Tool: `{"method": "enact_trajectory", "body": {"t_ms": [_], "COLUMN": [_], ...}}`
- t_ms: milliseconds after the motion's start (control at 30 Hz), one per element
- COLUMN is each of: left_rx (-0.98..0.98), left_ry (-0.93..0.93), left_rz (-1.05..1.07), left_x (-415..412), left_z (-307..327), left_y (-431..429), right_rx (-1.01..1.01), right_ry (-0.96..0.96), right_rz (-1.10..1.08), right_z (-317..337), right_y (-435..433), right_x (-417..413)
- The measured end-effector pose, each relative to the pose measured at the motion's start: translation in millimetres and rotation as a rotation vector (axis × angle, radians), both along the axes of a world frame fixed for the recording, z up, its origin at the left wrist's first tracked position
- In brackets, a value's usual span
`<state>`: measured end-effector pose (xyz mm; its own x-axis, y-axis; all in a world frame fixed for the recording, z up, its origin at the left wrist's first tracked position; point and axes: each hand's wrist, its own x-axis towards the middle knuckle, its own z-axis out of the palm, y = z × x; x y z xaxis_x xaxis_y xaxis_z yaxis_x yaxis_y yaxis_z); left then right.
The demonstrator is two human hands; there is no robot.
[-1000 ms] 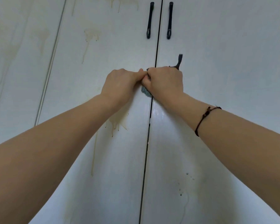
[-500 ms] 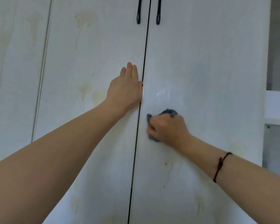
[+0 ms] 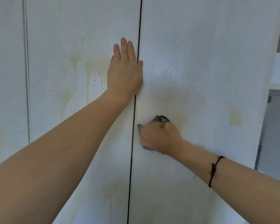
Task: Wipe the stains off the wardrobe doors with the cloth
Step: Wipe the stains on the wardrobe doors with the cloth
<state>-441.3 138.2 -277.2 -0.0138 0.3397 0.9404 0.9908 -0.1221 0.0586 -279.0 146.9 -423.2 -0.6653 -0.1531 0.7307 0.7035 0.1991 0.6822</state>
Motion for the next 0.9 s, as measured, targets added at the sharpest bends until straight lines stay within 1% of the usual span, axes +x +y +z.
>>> {"method": "enact_trajectory", "body": {"t_ms": [33,67,167,233,300,333,367,433,533,567,600,633,667,700,767,800,833,900], "left_rx": [-0.009,-0.008,0.030,0.048,0.063,0.068,0.071,0.078,0.057,0.048,0.040,0.035,0.037,0.048,0.048,0.049,0.061,0.079], "left_ry": [0.025,0.044,0.038,0.032,0.042,0.042,0.039,0.033,0.023,0.027,0.037,0.049,0.064,0.064,0.017,0.014,0.021,0.043], "left_rz": [0.007,0.007,0.023,0.047,0.062,0.064,0.063,0.070,0.059,0.049,0.046,0.047,0.054,0.054,0.038,0.036,0.040,0.032], "left_x": [-0.9,-1.2,-3.4,-1.5,1.3,1.3,0.9,0.8,2.0,2.2,2.3,2.2,1.7,1.4,1.9,3.8,4.8,6.0], "left_z": [-5.7,-9.5,-14.1,-17.0,-19.3,-19.5,-20.6,-24.2,-36.9,-40.9,-44.4,-48.1,-49.7,-48.8,-48.8,-49.6,-50.6,-51.6], "left_y": [-0.9,-0.9,1.0,5.0,8.4,9.4,10.5,11.5,9.1,7.6,5.3,4.6,4.7,5.3,3.7,4.5,5.1,4.6], "right_rx": [0.010,0.023,-0.020,-0.057,-0.070,-0.054,-0.023,0.030,-0.079,-0.084,-0.062,-0.015,0.044,0.086,0.043,0.002,-0.015,-0.054], "right_ry": [-0.005,0.051,0.408,0.589,0.694,0.692,0.640,0.450,0.203,0.117,0.038,0.027,0.102,0.253,0.575,0.669,0.711,0.745], "right_rz": [-0.023,-0.033,-0.068,-0.101,-0.111,-0.079,-0.030,0.064,0.072,0.033,-0.020,-0.078,-0.120,-0.131,-0.141,-0.161,-0.151,-0.135], "right_z": [20.7,48.7,144.6,167.6,153.1,135.2,109.7,47.3,-44.0,-56.2,-48.7,-24.4,11.6,56.3,142.0,168.1,180.0,166.9], "right_y": [-0.3,-0.9,-17.9,-20.7,-14.9,-10.8,-5.9,0.1,-5.3,-5.5,-5.4,-3.4,-1.5,-2.1,-20.9,-25.7,-23.2,-17.9], "right_x": [8.5,17.4,37.8,43.9,37.0,28.8,20.1,7.3,8.3,13.3,20.6,28.0,32.7,36.8,44.8,48.9,52.9,49.3]}}
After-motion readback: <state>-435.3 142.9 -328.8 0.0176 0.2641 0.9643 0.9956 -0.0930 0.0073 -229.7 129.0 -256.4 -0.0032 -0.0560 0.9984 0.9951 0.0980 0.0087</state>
